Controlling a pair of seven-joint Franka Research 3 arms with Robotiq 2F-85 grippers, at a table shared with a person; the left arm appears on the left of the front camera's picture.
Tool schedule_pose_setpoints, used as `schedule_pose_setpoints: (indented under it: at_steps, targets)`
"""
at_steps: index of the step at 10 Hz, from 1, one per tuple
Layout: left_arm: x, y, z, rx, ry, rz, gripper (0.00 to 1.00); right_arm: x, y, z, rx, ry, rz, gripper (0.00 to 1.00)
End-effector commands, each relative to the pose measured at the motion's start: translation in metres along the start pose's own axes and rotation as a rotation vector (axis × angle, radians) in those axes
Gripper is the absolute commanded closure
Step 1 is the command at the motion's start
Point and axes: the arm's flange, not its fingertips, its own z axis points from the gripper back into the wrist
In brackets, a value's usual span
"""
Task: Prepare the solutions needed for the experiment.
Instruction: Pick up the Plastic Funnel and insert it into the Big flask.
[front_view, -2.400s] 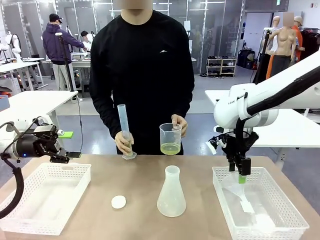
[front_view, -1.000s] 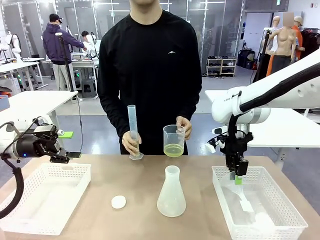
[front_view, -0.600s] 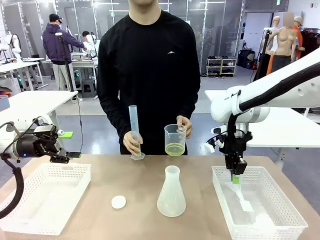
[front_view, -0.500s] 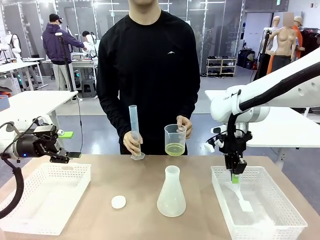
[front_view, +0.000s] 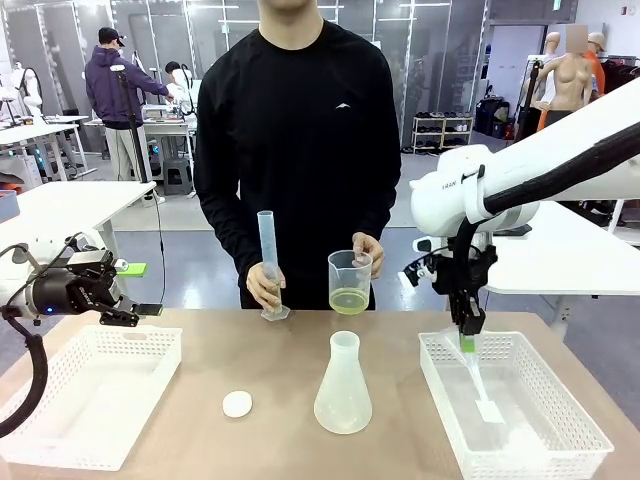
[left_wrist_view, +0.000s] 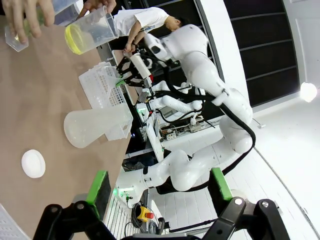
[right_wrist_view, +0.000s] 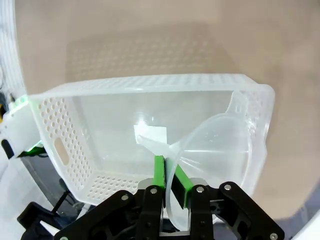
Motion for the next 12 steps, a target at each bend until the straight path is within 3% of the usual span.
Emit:
schedule_pose_setpoints:
  at_steps: [1, 2, 7, 9, 10, 11, 12]
  targets:
    - [-0.001, -0.003, 0.0, -0.004, -0.005, -0.002, 0.0, 0.01, 0.05, 0.03, -0.218, 0.051, -0.147, 1.0]
    - [-0.001, -0.003, 0.0, -0.004, -0.005, -0.002, 0.0, 0.015, 0.067, 0.046, -0.312, 0.069, -0.219, 1.0]
    - [-0.001, -0.003, 0.0, -0.004, -0.005, -0.002, 0.0, 0.024, 0.155, 0.095, -0.597, 0.101, -0.266, 1.0]
    - [-0.001, -0.003, 0.0, -0.004, -0.005, -0.002, 0.0, 0.022, 0.172, 0.095, -0.627, 0.067, -0.289, 1.0]
    - [-0.001, -0.003, 0.0, -0.004, -0.005, -0.002, 0.0, 0.017, 0.163, 0.096, -0.586, -0.007, -0.339, 1.0]
    - [-0.001, -0.003, 0.0, -0.004, -0.005, -0.002, 0.0, 0.023, 0.168, 0.106, -0.592, 0.09, -0.252, 1.0]
    - [-0.001, -0.003, 0.0, -0.004, -0.005, -0.002, 0.0, 0.023, 0.168, 0.106, -0.592, 0.09, -0.252, 1.0]
